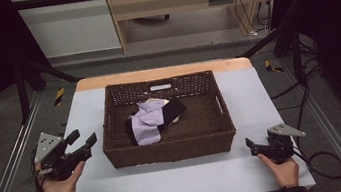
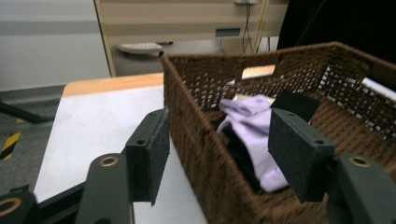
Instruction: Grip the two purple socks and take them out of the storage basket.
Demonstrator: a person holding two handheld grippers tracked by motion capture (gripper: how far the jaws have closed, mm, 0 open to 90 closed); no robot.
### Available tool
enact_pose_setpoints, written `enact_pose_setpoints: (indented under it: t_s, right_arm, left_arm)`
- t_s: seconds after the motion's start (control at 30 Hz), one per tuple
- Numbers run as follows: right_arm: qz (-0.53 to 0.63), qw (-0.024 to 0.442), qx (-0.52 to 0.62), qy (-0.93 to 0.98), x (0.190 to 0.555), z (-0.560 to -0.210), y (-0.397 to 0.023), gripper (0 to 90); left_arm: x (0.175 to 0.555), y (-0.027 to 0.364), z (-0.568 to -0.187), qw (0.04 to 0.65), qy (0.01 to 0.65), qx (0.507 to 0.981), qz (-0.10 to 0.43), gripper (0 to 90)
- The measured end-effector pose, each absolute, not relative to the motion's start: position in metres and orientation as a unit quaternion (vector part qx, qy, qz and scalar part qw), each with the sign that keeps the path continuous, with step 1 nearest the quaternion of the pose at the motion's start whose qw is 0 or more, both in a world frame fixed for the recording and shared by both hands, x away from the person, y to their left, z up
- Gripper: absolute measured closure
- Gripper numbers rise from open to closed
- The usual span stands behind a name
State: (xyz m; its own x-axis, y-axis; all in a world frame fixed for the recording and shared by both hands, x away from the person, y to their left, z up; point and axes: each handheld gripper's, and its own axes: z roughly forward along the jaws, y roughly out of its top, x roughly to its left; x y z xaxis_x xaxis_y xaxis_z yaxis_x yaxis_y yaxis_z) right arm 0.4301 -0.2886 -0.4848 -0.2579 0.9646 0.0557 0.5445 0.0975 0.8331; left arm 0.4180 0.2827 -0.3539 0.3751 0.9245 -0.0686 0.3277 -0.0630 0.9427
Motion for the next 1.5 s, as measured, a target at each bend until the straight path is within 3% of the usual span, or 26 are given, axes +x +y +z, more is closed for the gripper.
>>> enact_pose_setpoints:
  t_s: [0.8, 1.17, 1.5]
  right_arm:
    - [0.398, 0.277, 0.545, 0.684, 0.431, -0.484, -0.290, 9.8]
    - [0.398, 0.275, 0.545, 0.684, 0.431, -0.484, -0.290, 9.7]
    - [0.399, 0.275, 0.544, 0.685, 0.431, -0.484, -0.290, 9.4]
  left_arm:
    - [0.483, 0.198, -0.306, 0.495, 0.419, 0.701, 0.297, 37.4]
    - [0.524, 0.172, -0.313, 0.480, 0.424, 0.704, 0.306, 38.1]
    - [0.562, 0.165, -0.341, 0.439, 0.447, 0.727, 0.282, 38.4]
